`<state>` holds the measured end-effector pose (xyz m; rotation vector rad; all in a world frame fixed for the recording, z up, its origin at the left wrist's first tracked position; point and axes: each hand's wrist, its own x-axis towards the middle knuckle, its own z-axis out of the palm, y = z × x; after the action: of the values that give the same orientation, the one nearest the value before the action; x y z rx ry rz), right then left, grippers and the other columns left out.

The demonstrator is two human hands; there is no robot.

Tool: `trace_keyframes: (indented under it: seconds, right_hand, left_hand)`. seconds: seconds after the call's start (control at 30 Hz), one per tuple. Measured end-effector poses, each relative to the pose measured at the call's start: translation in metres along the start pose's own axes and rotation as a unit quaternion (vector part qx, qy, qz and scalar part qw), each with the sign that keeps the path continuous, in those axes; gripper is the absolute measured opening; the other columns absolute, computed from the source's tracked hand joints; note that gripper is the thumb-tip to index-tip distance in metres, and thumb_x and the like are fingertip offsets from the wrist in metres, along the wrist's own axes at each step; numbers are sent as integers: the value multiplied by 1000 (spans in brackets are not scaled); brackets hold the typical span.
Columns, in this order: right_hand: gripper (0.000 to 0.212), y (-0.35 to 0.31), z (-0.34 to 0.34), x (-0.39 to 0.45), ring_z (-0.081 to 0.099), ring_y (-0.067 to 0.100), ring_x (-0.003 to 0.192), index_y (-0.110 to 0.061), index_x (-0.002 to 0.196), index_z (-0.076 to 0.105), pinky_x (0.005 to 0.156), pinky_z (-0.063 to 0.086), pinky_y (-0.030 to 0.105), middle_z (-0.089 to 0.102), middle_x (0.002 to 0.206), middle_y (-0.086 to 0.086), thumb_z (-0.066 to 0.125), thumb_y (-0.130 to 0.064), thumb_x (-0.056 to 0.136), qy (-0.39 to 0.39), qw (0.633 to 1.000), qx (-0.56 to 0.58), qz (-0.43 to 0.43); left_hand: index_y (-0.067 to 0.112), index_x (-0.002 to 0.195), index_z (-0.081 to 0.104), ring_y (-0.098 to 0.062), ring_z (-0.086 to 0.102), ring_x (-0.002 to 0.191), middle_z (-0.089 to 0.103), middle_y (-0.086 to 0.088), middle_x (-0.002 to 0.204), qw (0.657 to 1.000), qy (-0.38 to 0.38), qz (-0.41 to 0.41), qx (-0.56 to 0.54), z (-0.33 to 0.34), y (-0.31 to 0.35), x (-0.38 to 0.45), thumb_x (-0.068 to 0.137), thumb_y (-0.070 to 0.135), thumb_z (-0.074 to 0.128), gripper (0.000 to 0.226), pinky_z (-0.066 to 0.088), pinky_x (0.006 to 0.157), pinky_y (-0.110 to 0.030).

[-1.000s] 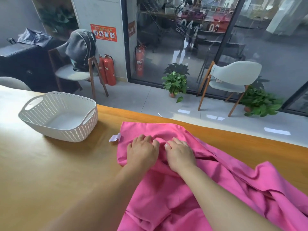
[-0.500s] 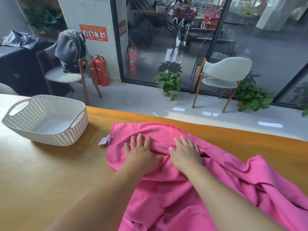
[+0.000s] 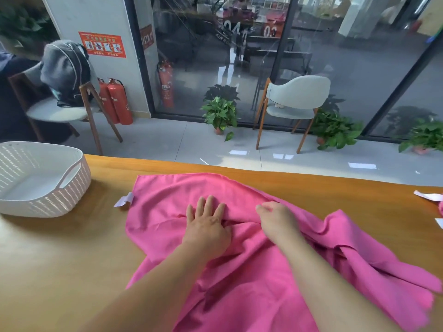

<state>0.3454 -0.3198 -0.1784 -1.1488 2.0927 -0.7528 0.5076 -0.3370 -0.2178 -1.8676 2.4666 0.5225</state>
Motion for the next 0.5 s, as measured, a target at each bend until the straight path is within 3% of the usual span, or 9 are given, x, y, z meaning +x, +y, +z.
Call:
trace_keyframes:
  seconds: [0.03, 0.07, 0.1, 0.17, 0.23, 0.33, 0.43, 0.5]
  right_hand:
    - [26, 2, -8, 0, 59, 32, 108, 4, 103, 68, 103, 43, 45, 66, 111, 21, 54, -18, 99, 7, 982, 177, 70]
    - [23, 6, -16, 1, 59, 29, 104, 4, 105, 65, 99, 48, 46, 62, 111, 20, 56, -16, 99, -3, 929, 344, 133]
    - [24, 9, -25, 1, 59, 29, 105, 4, 111, 59, 90, 55, 42, 57, 117, 19, 56, -17, 100, -23, 844, 497, 199]
    - [38, 16, -41, -2, 62, 30, 101, 8, 123, 48, 66, 62, 35, 50, 130, 20, 54, -23, 101, -44, 699, 658, 277]
    - [36, 26, -52, -3, 65, 28, 84, 7, 111, 48, 55, 61, 34, 50, 134, 26, 57, -26, 100, -17, 627, 716, 306]
    - [32, 43, -59, -5, 67, 25, 61, 2, 96, 48, 45, 58, 31, 55, 125, 24, 58, -28, 100, 14, 606, 726, 325]
    - [29, 59, -64, 2, 56, 13, 33, 0, 86, 52, 33, 45, 18, 60, 91, 13, 52, -23, 103, 18, 656, 672, 344]
    - [32, 62, -71, 5, 52, 9, 30, -5, 77, 52, 31, 40, 15, 55, 72, 8, 46, -19, 105, 8, 709, 619, 338]
  left_hand:
    - [23, 155, 14, -26, -11, 149, -5, -4, 163, 1000, 5, 2, 6, -3, 5, 1, 93, 34, 38, 67, -8, 119, -52]
    - [21, 155, 15, -26, -11, 150, -4, -5, 163, 1000, 11, 15, 14, -5, 13, 3, 90, 28, 40, 69, -8, 120, -51]
    - [19, 155, 18, -25, -8, 150, -1, -6, 164, 999, 16, 39, 18, -7, 24, 5, 89, 26, 41, 70, -6, 120, -50]
    - [19, 151, 29, -23, 3, 150, 11, -5, 162, 995, 35, 96, -13, -4, 48, 9, 92, 30, 44, 62, 5, 121, -46]
    - [21, 144, 40, -22, 16, 147, 28, -4, 156, 989, 46, 132, -55, 5, 69, 13, 93, 31, 42, 53, 17, 119, -42]
    - [24, 138, 45, -23, 30, 138, 42, -1, 141, 989, 37, 137, -40, 21, 91, 11, 90, 36, 41, 49, 23, 115, -38]
    - [23, 133, 45, -24, 29, 137, 39, -1, 139, 991, 40, 127, -11, 25, 95, 8, 84, 38, 48, 51, 20, 115, -37]
    - [20, 136, 44, -26, 13, 147, 22, -6, 156, 992, 22, 124, -14, 22, 98, 10, 80, 38, 51, 59, 13, 119, -41]
